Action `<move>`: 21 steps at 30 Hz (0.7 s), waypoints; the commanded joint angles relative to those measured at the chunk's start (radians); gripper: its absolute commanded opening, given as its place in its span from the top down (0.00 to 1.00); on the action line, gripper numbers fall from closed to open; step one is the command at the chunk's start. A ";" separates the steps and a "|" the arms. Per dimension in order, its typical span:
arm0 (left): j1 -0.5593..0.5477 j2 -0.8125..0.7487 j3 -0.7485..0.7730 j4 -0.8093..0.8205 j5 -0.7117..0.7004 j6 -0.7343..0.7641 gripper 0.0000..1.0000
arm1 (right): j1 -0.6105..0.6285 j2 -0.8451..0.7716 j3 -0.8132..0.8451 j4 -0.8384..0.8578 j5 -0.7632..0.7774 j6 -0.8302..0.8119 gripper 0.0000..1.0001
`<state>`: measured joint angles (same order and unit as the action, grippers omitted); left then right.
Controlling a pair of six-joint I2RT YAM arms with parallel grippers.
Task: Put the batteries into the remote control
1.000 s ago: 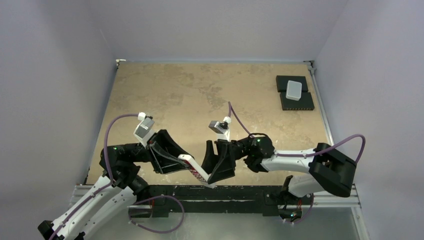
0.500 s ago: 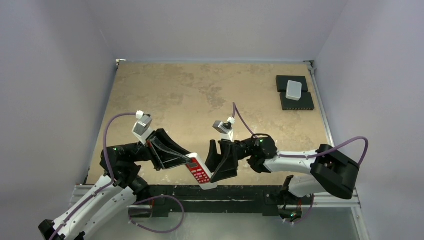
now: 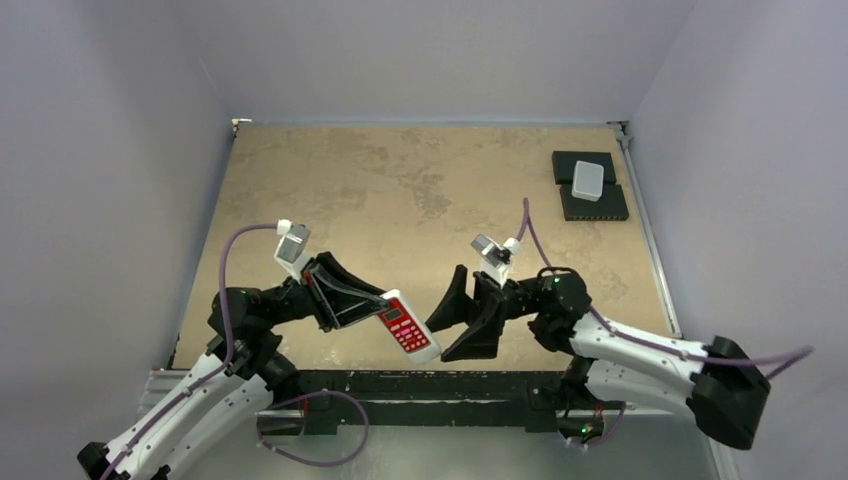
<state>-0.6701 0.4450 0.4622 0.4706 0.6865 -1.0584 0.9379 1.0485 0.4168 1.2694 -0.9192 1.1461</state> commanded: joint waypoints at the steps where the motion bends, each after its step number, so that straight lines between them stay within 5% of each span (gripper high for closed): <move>1: -0.003 -0.007 -0.016 -0.053 -0.072 0.041 1.00 | -0.016 -0.191 0.076 -0.695 0.145 -0.462 0.24; 8: -0.003 0.070 -0.060 -0.116 -0.161 0.053 1.00 | -0.017 -0.308 0.189 -1.245 0.546 -0.711 0.23; 21: -0.003 0.397 -0.180 0.106 -0.274 0.034 1.00 | -0.017 -0.372 0.163 -1.426 0.852 -0.687 0.19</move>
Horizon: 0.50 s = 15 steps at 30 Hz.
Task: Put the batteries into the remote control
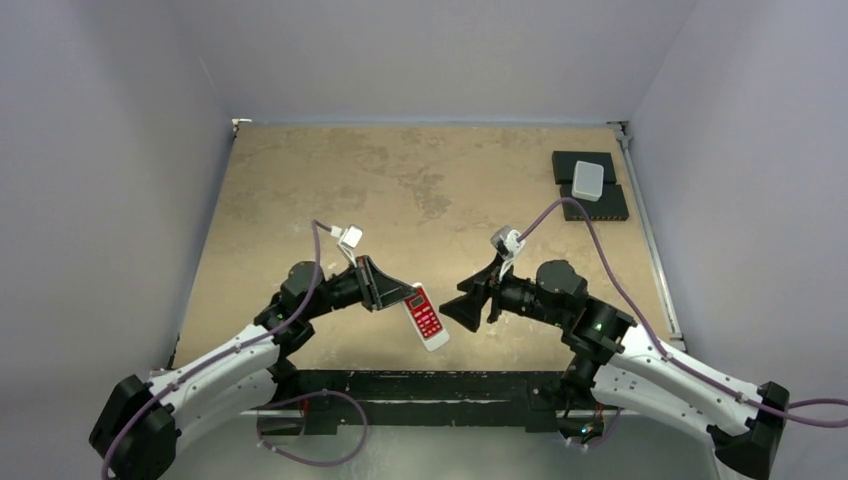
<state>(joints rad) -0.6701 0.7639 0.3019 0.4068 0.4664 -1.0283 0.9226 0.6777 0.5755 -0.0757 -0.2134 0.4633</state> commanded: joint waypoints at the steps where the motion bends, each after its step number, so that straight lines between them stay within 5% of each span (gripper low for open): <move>1: -0.003 0.119 -0.022 0.185 -0.062 0.006 1.00 | -0.002 0.002 0.004 -0.097 0.166 0.003 0.19; 15: -0.003 0.515 0.033 0.366 -0.093 0.051 1.00 | -0.002 -0.059 -0.044 -0.134 0.209 0.057 0.15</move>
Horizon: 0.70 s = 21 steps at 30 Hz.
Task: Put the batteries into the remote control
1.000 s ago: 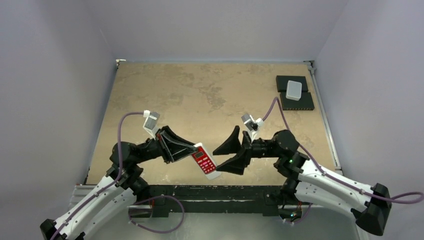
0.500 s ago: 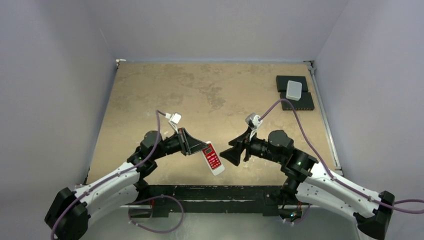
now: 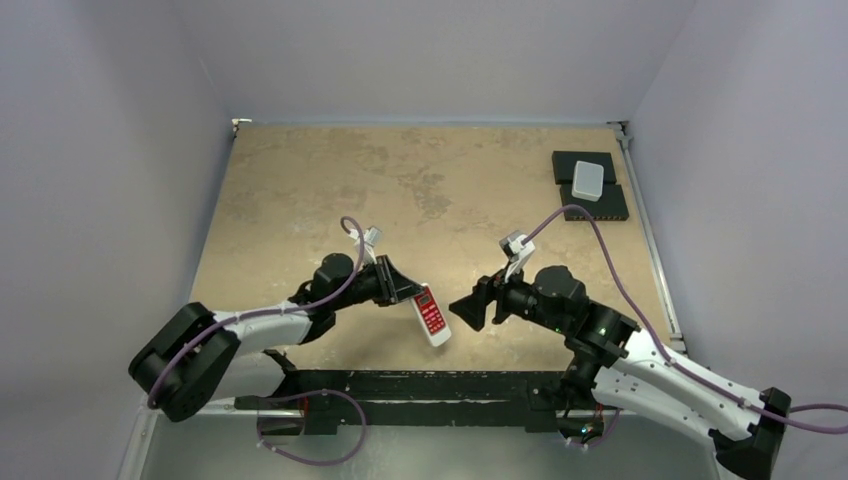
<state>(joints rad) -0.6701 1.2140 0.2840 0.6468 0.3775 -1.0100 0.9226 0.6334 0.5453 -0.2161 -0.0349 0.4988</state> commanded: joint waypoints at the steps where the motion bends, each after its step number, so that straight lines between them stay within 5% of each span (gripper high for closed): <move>1: -0.003 0.088 0.062 0.129 -0.002 0.034 1.00 | -0.002 -0.014 -0.016 0.003 0.032 0.028 0.14; 13: -0.003 0.254 0.193 -0.077 -0.071 0.098 1.00 | -0.002 -0.024 -0.008 -0.054 0.096 0.061 0.08; 21: -0.003 0.295 0.293 -0.369 -0.181 0.181 0.73 | -0.003 -0.014 -0.028 -0.061 0.176 0.124 0.05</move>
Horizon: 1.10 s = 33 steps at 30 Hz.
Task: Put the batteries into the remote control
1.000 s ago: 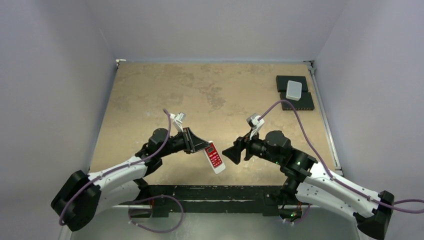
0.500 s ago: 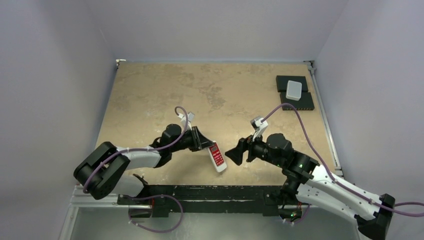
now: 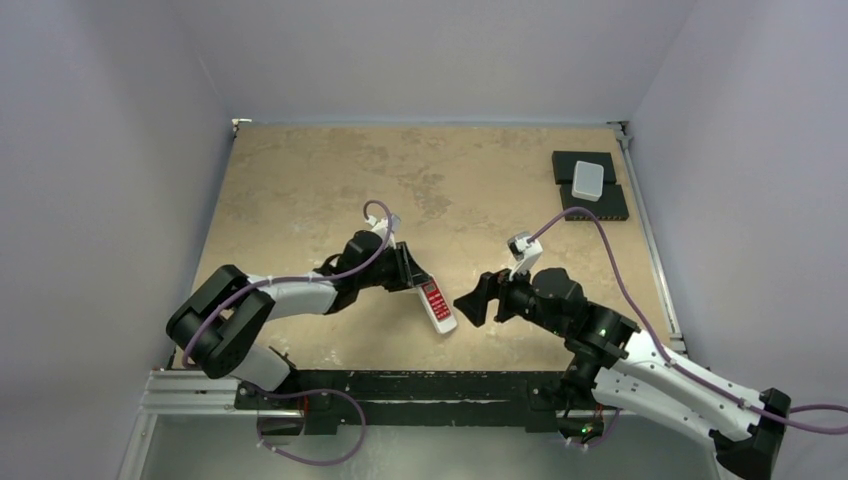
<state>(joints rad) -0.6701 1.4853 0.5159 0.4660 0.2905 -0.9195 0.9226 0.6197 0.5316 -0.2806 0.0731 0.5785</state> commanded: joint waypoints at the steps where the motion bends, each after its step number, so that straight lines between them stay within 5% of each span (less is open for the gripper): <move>1: -0.003 0.028 0.074 -0.232 -0.109 0.103 0.71 | -0.002 0.004 -0.014 -0.001 0.082 0.050 0.05; 14: -0.003 -0.046 0.163 -0.497 -0.232 0.197 0.34 | -0.002 -0.002 -0.001 -0.040 0.228 0.097 0.01; 19: -0.003 -0.139 0.205 -0.620 -0.284 0.211 0.05 | -0.002 -0.013 0.022 -0.061 0.285 0.099 0.01; 33: -0.004 -0.400 0.394 -0.955 -0.430 0.247 0.01 | -0.002 0.062 0.211 -0.207 0.480 0.112 0.01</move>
<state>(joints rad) -0.6704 1.1400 0.8295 -0.3714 -0.0811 -0.7105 0.9226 0.6662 0.6765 -0.4408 0.4675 0.6762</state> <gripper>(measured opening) 0.985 0.987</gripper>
